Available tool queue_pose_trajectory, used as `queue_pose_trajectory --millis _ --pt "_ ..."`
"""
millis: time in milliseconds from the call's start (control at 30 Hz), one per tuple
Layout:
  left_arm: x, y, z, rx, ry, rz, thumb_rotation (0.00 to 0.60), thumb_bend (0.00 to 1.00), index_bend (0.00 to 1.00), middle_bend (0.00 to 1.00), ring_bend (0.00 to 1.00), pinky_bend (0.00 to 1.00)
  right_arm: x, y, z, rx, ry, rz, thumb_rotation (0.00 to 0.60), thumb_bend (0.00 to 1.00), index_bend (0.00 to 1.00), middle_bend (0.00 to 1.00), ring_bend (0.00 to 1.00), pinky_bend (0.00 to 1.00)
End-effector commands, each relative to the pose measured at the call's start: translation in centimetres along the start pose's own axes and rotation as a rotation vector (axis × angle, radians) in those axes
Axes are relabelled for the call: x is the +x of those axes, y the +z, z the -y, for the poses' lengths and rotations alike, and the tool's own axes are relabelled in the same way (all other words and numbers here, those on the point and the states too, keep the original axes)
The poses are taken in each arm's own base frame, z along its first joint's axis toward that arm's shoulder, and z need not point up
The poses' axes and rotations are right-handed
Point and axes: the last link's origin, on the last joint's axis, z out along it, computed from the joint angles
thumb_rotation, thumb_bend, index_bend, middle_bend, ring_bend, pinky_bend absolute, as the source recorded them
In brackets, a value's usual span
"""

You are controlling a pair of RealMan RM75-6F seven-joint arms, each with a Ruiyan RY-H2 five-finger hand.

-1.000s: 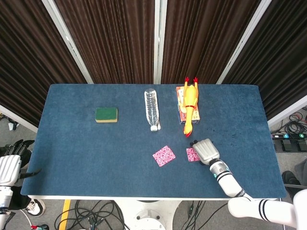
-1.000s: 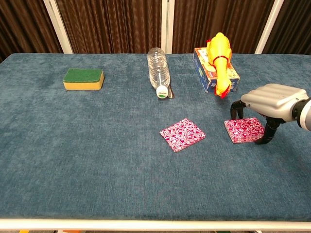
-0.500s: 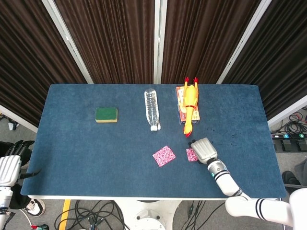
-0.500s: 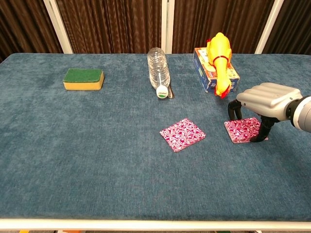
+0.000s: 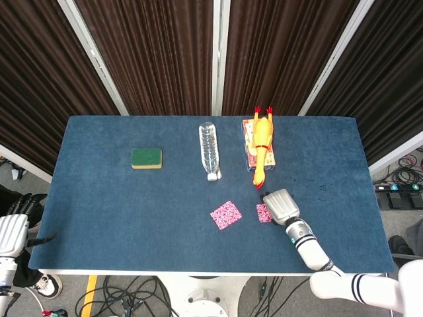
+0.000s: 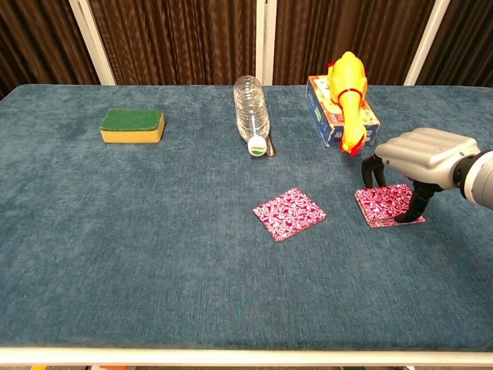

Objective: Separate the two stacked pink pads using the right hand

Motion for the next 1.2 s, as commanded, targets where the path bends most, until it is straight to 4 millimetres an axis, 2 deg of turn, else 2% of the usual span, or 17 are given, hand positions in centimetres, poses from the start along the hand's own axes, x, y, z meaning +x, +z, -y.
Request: queue_pose_trajectory --millis 33,267,467,567,900,1200 --pt "0.0 0.0 0.0 0.000 -0.001 0.000 0.600 0.03 0.16 0.16 0.08 0.18 0.2 -0.1 0.0 0.000 0.000 -0.004 0.600 0.10 0.44 0.42 0.84 0.94" --pt "0.1 0.0 0.0 0.001 -0.002 -0.001 0.600 0.03 0.16 0.15 0.08 0.18 0.9 -0.5 0.3 0.013 0.001 -0.027 0.600 0.10 0.45 0.44 0.84 0.94" --pt "0.2 0.1 0.1 0.004 -0.006 -0.004 0.600 0.03 0.16 0.16 0.08 0.18 2.0 -1.9 1.1 0.050 0.002 -0.047 0.600 0.10 0.46 0.44 0.84 0.94" --pt "0.2 0.1 0.1 0.004 -0.006 -0.006 0.600 0.03 0.16 0.16 0.08 0.18 2.2 -2.9 2.2 0.087 -0.005 -0.043 0.600 0.10 0.46 0.44 0.84 0.94" --pt "0.2 0.0 0.1 0.005 -0.006 -0.006 0.600 0.03 0.16 0.15 0.08 0.18 0.3 -5.3 5.3 0.189 -0.044 0.011 0.600 0.10 0.46 0.45 0.84 0.94" --pt "0.2 0.0 0.2 0.008 -0.008 -0.006 0.600 0.03 0.16 0.15 0.08 0.18 -0.9 -4.9 6.9 0.219 -0.046 0.035 0.600 0.10 0.47 0.44 0.84 0.94"
